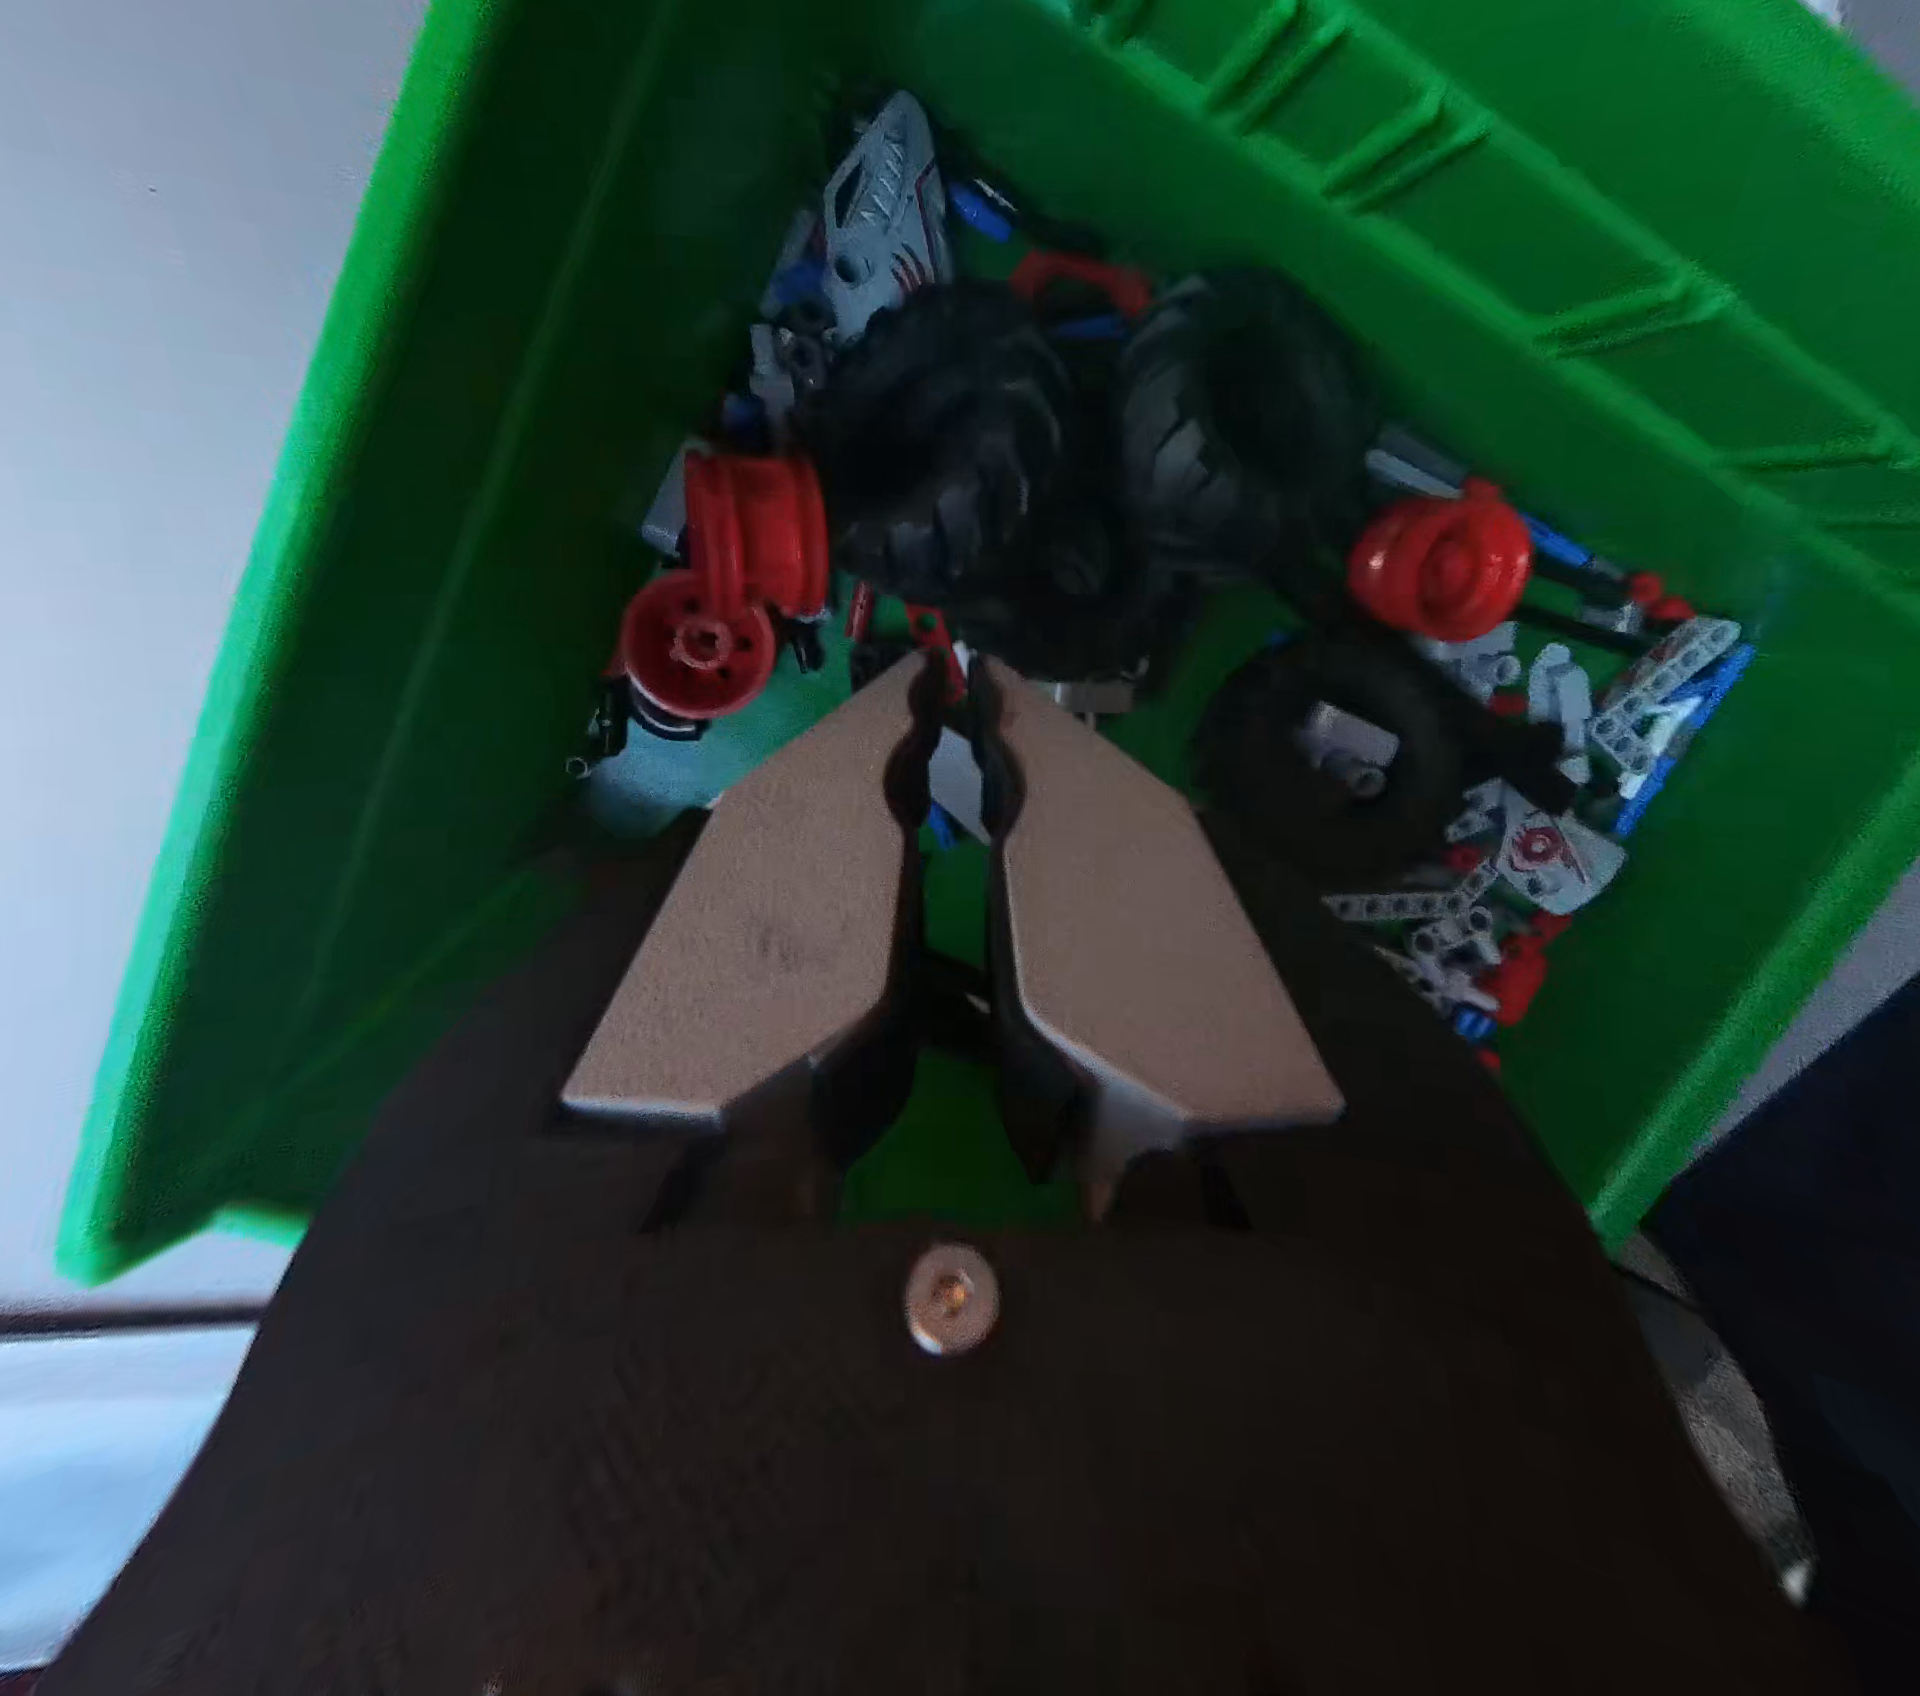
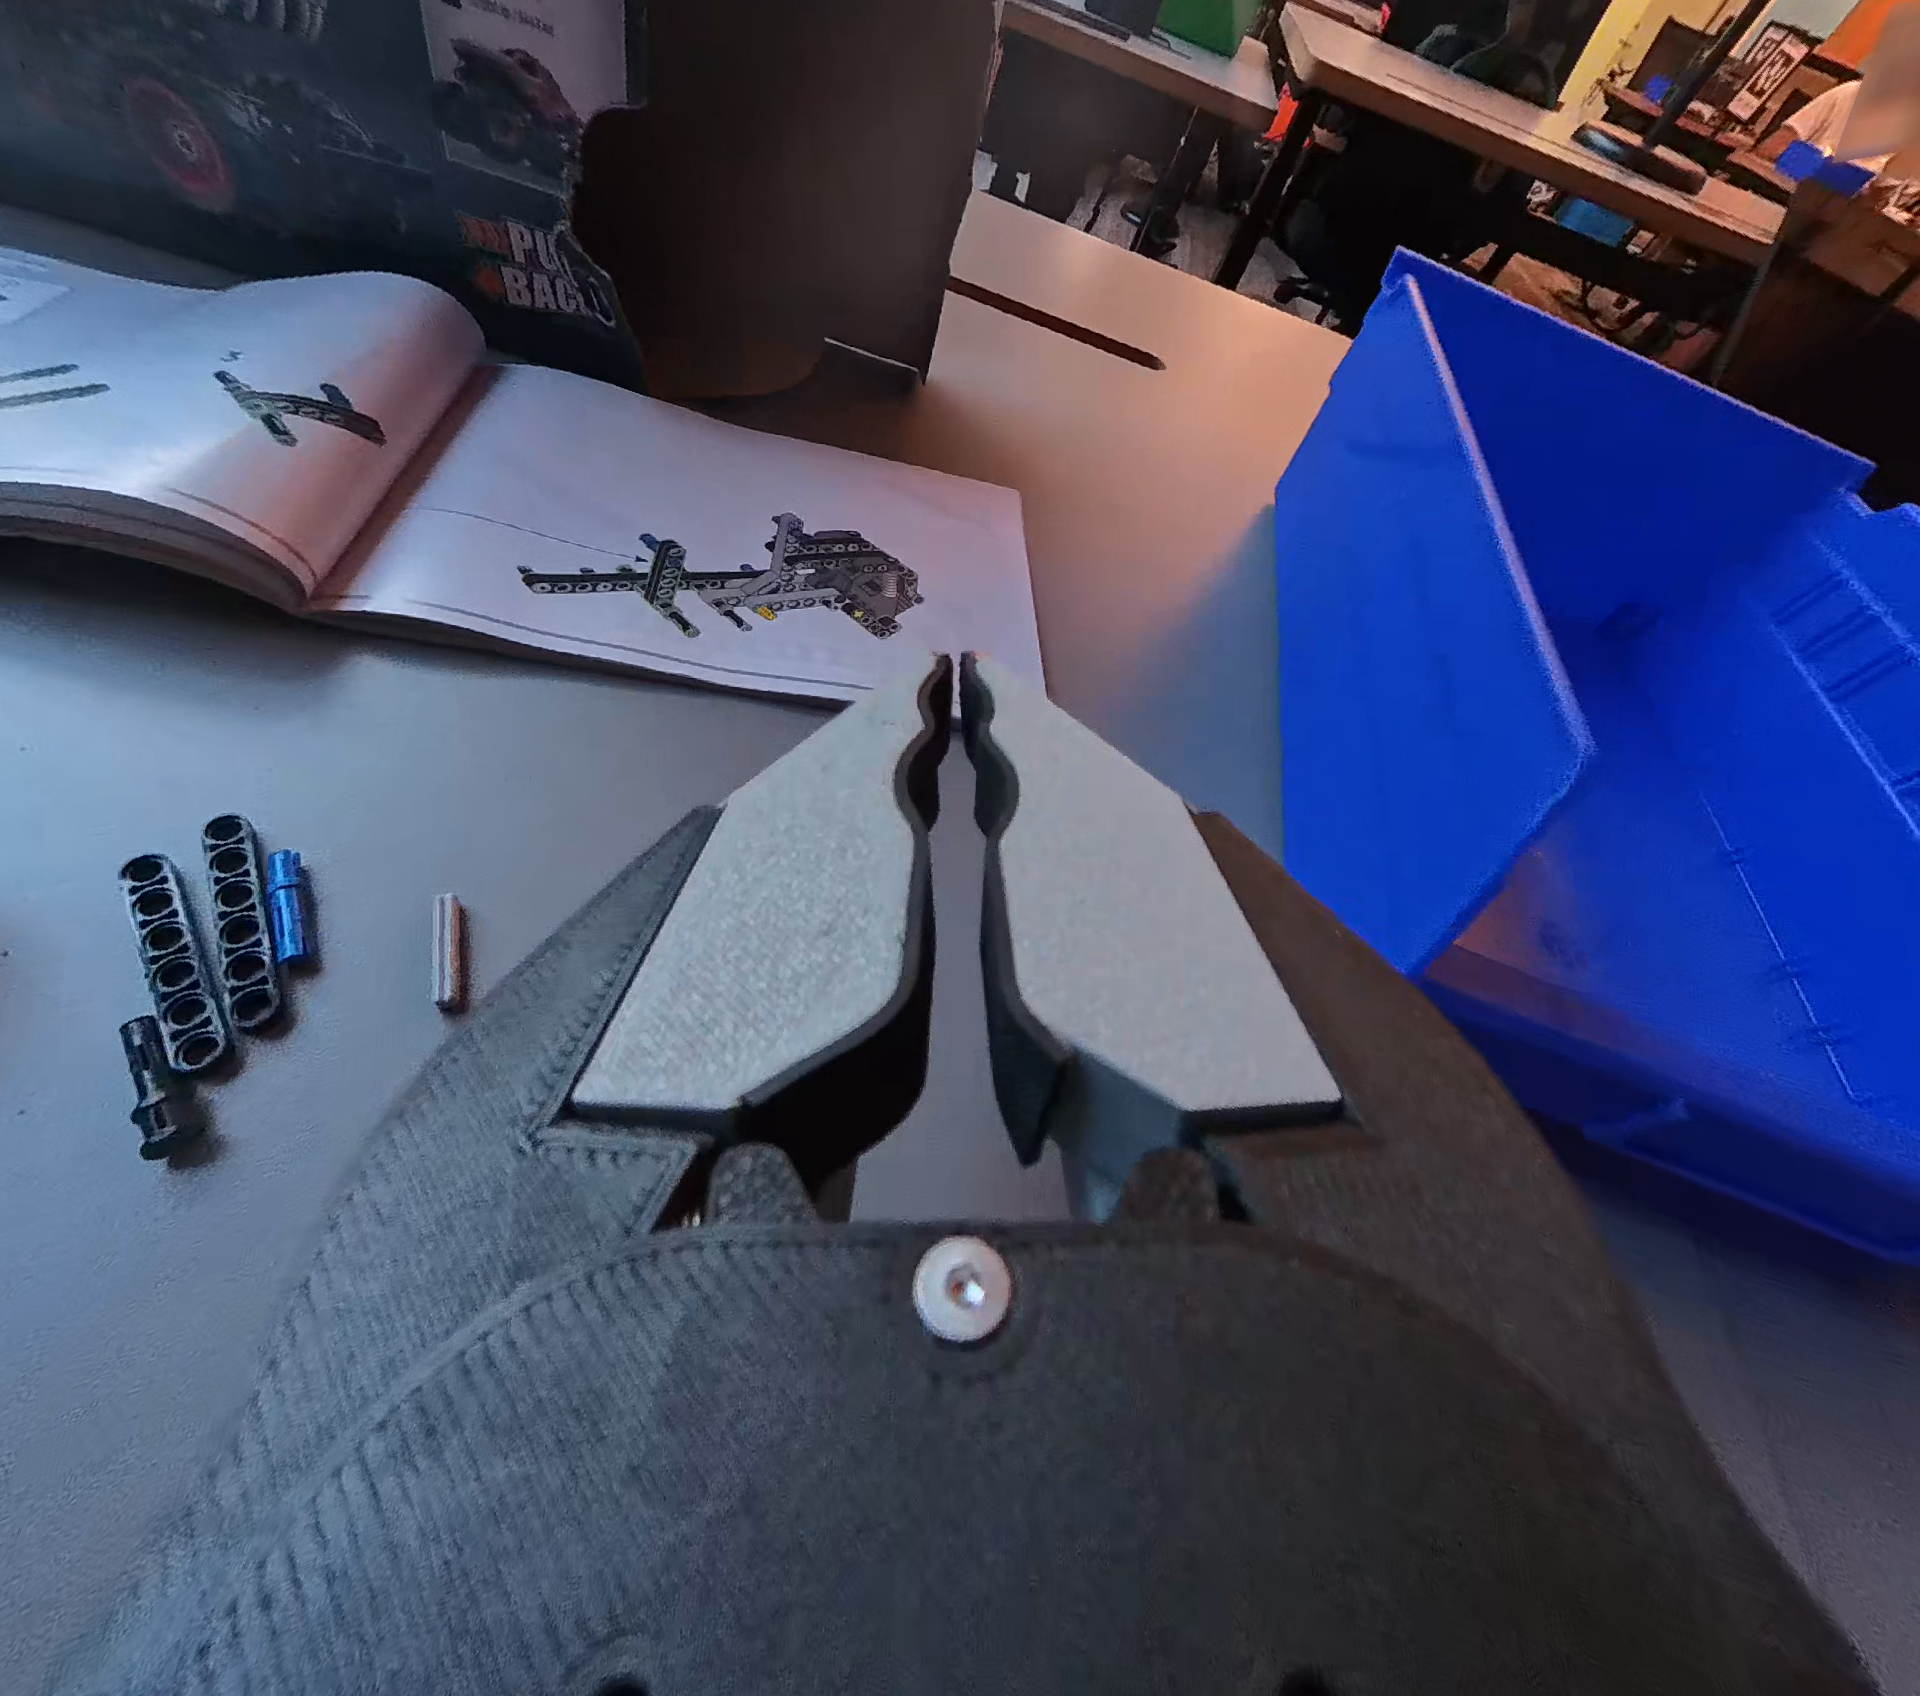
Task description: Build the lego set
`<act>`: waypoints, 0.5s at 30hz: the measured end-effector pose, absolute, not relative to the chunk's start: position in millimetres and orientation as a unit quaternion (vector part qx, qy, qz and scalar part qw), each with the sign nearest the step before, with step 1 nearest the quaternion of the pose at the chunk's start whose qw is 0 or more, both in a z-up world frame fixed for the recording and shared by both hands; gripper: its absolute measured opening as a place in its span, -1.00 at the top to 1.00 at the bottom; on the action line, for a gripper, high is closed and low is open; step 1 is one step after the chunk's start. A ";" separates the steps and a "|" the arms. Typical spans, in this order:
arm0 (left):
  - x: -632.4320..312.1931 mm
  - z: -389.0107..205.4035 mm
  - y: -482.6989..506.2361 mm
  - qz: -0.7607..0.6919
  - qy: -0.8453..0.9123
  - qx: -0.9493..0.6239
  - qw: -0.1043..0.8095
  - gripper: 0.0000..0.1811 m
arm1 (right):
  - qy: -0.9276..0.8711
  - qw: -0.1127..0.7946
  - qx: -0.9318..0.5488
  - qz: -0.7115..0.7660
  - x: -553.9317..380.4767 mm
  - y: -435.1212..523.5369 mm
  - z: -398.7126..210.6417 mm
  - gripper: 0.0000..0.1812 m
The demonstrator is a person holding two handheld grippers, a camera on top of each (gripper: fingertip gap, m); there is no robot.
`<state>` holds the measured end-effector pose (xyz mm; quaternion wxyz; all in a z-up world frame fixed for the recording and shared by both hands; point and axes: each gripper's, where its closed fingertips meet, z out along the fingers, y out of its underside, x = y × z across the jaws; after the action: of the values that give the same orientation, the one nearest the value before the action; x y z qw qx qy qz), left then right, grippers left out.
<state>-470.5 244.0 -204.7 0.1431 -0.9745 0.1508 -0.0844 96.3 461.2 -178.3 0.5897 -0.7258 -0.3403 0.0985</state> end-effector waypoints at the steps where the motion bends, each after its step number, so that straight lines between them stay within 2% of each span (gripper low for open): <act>1: -472.3 -205.1 246.6 -0.081 0.154 -0.974 0.143 1.00 | -0.343 0.586 -0.728 0.095 95.6 461.7 -180.0 1.00; 6: -505.9 -223.8 246.8 0.049 0.189 -0.978 0.067 1.00 | -0.366 0.578 -0.725 0.073 90.2 461.4 -185.5 1.00; 10: -511.8 -238.4 235.9 0.083 0.215 -0.973 -0.006 1.00 | -0.376 0.579 -0.720 0.070 87.4 460.0 -185.7 1.00; 15: -509.5 -239.6 238.8 0.081 0.223 -0.971 -0.004 0.97 | -0.371 0.584 -0.716 0.093 86.6 457.2 -181.8 1.00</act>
<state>-509.5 238.8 -239.6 -0.0036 -0.9714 0.2234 0.0809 86.6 457.2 -181.8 0.5837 -0.7163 -0.3710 0.0929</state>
